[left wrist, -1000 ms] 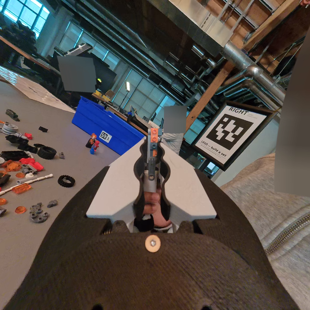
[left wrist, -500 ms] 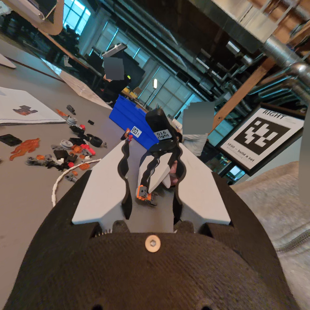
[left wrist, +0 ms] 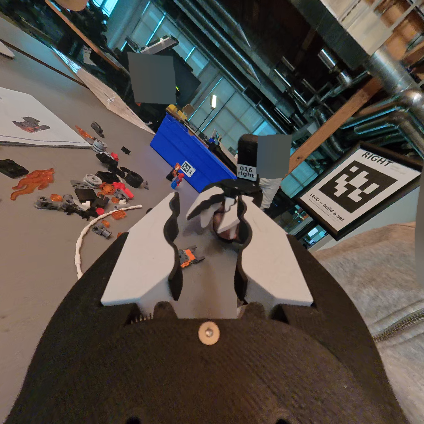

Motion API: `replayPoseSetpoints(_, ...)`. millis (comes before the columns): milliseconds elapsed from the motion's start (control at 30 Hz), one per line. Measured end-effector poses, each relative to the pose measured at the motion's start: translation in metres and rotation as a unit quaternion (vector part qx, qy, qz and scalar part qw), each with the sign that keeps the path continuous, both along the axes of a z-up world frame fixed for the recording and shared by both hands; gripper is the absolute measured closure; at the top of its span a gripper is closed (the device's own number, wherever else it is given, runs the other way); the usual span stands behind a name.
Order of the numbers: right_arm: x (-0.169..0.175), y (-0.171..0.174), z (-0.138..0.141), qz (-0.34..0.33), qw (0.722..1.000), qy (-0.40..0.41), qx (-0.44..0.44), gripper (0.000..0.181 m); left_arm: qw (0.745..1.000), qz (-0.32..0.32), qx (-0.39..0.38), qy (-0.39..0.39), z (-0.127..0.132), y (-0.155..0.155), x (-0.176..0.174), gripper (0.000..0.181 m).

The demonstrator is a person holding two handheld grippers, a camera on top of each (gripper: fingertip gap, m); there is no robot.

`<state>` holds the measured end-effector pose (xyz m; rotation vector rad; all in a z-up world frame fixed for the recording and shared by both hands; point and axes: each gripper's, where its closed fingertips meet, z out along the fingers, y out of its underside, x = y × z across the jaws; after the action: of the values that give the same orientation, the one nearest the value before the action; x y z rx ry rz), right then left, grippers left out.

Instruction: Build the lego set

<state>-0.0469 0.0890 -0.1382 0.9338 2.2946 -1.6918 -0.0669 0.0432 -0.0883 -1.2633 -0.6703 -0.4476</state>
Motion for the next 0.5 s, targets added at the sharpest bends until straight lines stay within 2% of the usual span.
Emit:
replayPoseSetpoints(200, 0.013, -0.006, -0.009, 0.015, 0.994, 0.086, 0.068, 0.136, 1.000, -0.005, -0.005, 0.007, 0.000, 0.003, 0.003, 0.134)
replayPoseSetpoints(333, 0.011, -0.005, -0.015, 0.002, 0.989, 0.109, 0.102, 0.139, 1.000, -0.014, 0.009, 0.000, 0.002, 0.003, 0.004, 0.132)
replayPoseSetpoints(500, 0.009, -0.002, -0.005, -0.030, 0.978, 0.176, 0.104, 0.150, 0.999, -0.020, 0.022, -0.019, 0.001, 0.002, 0.001, 0.131)
